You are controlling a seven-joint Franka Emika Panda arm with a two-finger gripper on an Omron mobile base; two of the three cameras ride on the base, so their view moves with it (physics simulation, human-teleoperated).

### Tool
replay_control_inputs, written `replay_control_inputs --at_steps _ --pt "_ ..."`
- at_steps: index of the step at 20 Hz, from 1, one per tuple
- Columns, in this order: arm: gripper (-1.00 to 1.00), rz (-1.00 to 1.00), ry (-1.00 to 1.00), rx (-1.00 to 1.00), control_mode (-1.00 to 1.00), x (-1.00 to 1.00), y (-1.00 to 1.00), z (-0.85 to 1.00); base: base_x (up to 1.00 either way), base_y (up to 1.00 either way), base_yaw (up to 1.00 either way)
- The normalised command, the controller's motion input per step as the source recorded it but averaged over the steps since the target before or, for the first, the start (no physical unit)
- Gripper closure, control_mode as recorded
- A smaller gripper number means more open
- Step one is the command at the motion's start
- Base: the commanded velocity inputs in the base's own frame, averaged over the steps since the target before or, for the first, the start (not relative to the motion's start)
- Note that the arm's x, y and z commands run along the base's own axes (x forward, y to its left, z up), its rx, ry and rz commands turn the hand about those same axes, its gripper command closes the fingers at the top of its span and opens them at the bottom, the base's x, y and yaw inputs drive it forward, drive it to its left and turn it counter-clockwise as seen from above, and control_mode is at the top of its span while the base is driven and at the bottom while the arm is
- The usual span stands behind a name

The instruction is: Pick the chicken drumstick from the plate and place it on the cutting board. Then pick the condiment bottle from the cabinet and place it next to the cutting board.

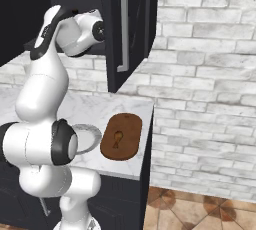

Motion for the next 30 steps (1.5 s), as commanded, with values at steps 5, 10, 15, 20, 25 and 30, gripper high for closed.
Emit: replay_control_inputs --at_steps 5,10,15,20,25,30 --pt "-1.00 0.00 0.00 0.03 -1.00 0.10 0.00 0.04 0.00 0.00 0.00" --pt "-1.00 0.00 0.00 0.01 -1.00 0.06 0.00 0.00 0.00 0.00 0.00" --pt "-1.00 0.00 0.00 0.00 -1.00 0.07 0.00 0.00 0.00 0.00 0.00" --pt "-1.00 0.00 0.00 0.00 -1.00 0.12 0.00 0.00 0.00 0.00 0.00" --pt "-1.00 0.00 0.00 0.00 -1.00 0.16 0.00 0.00 0.00 0.00 0.00" --pt "-1.00 0.00 0.00 0.00 -1.00 0.16 0.00 0.00 0.00 0.00 0.00"
